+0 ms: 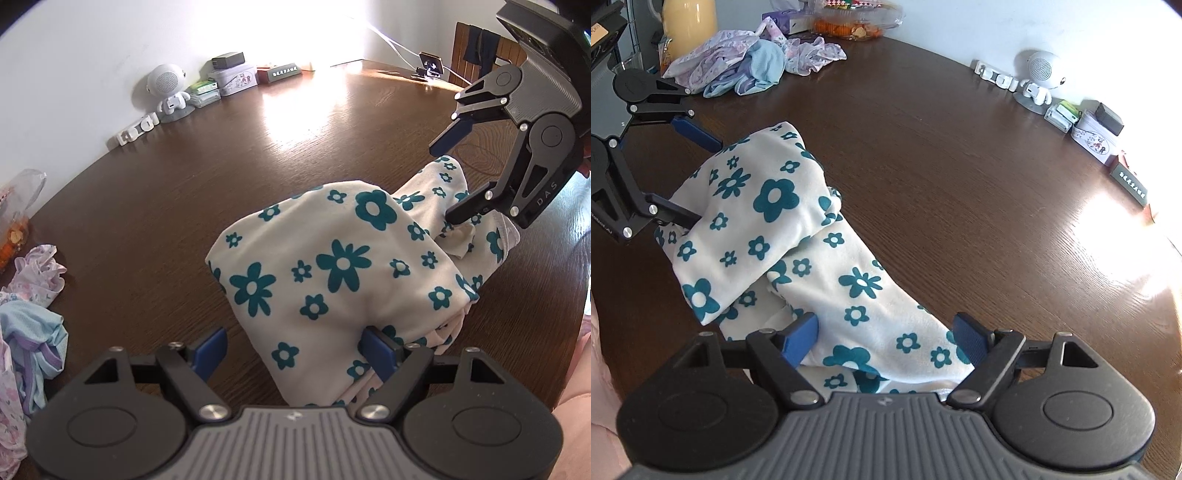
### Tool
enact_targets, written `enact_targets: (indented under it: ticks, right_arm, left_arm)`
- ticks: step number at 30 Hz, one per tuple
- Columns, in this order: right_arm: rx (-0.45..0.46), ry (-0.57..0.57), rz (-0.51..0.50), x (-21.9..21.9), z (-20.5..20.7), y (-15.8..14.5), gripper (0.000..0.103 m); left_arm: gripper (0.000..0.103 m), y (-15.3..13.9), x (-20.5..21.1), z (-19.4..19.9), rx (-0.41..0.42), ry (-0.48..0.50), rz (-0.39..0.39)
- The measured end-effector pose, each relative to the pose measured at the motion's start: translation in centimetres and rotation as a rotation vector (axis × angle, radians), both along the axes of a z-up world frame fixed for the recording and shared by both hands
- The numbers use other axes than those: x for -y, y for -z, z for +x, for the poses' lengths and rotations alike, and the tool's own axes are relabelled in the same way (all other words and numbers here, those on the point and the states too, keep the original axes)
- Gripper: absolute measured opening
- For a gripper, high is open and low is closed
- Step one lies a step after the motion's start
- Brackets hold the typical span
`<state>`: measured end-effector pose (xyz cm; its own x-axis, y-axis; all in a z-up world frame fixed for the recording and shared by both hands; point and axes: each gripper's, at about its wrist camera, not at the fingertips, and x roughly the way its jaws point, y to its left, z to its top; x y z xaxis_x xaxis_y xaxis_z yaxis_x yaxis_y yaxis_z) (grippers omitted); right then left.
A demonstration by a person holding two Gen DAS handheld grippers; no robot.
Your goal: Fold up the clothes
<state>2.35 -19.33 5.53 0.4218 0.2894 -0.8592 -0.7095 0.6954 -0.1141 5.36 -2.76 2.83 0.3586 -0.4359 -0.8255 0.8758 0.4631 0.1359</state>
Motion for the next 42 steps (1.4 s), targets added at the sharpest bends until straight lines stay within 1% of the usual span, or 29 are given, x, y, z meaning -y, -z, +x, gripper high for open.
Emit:
enact_targets:
  ticks: [4,8,10,11,12,14,16,17,19,20,22,24,26,30,32,34,37,42]
  right_arm:
    - [-0.014,-0.007,-0.003,0.0,0.1,0.3,0.081]
    - [-0.025,-0.009,0.0,0.0,0.2,0.8,0.081]
    - [-0.031,-0.008,0.004,0.2,0.2,1.1,0.081]
    - [-0.033,-0.008,0.006,0.2,0.2,1.2,0.081]
    - [-0.035,-0.008,0.007,0.2,0.2,1.2,0.081]
    - [-0.039,-0.011,0.006,0.3,0.2,1.4,0.081]
    - [-0.045,-0.014,0.004,0.3,0.2,1.5,0.081]
    - [-0.049,-0.014,0.004,0.2,0.3,1.6,0.081]
    - [-0.054,-0.012,0.006,0.3,0.4,1.8,0.081]
    - [-0.055,-0.011,0.007,0.3,0.4,1.9,0.081]
    - [-0.057,-0.007,0.01,0.4,0.4,2.0,0.081]
    - [-0.058,-0.004,0.013,0.5,0.4,2.0,0.081]
    - [-0.055,-0.007,0.01,0.5,0.4,2.1,0.081]
    - [-0.035,-0.014,0.003,0.5,0.4,1.8,0.081]
    - [-0.032,-0.006,0.019,0.9,0.4,1.5,0.081]
    - [-0.031,0.007,0.04,1.6,0.6,1.3,0.081]
    - [-0.021,0.032,0.045,2.8,0.6,1.4,0.081]
    - [-0.041,0.035,0.06,3.9,0.2,2.5,0.081]
  left_arm:
    - [0.079,-0.1,-0.3,0.7,-0.046,-0.027,-0.021]
    - [0.079,0.4,-0.6,2.5,-0.166,-0.088,-0.057]
    - [0.079,0.8,-0.8,3.0,-0.213,-0.108,-0.072]
    - [0.077,1.0,-0.9,3.3,-0.235,-0.116,-0.079]
    - [0.074,1.2,-1.0,3.5,-0.256,-0.121,-0.085]
    - [0.07,1.5,-1.0,3.7,-0.292,-0.13,-0.093]
    - [0.064,1.8,-1.0,3.9,-0.317,-0.131,-0.099]
    - [0.06,1.7,-0.9,3.9,-0.32,-0.13,-0.1]
    - [0.059,1.7,-0.7,3.9,-0.326,-0.127,-0.1]
    - [0.056,1.6,-0.6,3.9,-0.324,-0.127,-0.097]
    - [0.047,1.4,-0.3,3.6,-0.302,-0.117,-0.084]
    - [0.033,0.9,0.2,2.9,-0.256,-0.09,-0.058]
    - [0.028,0.4,0.8,2.0,-0.195,-0.046,-0.02]
    - [0.024,-0.2,2.0,0.2,-0.084,0.026,0.052]
    - [0.022,-0.4,2.5,-0.6,-0.037,0.052,0.078]
    - [0.021,-0.5,2.6,-1.1,0.0,0.073,0.101]
    - [0.02,-0.5,2.7,-1.9,0.04,0.094,0.132]
    - [0.018,-1.2,3.9,-2.5,0.104,0.104,0.17]
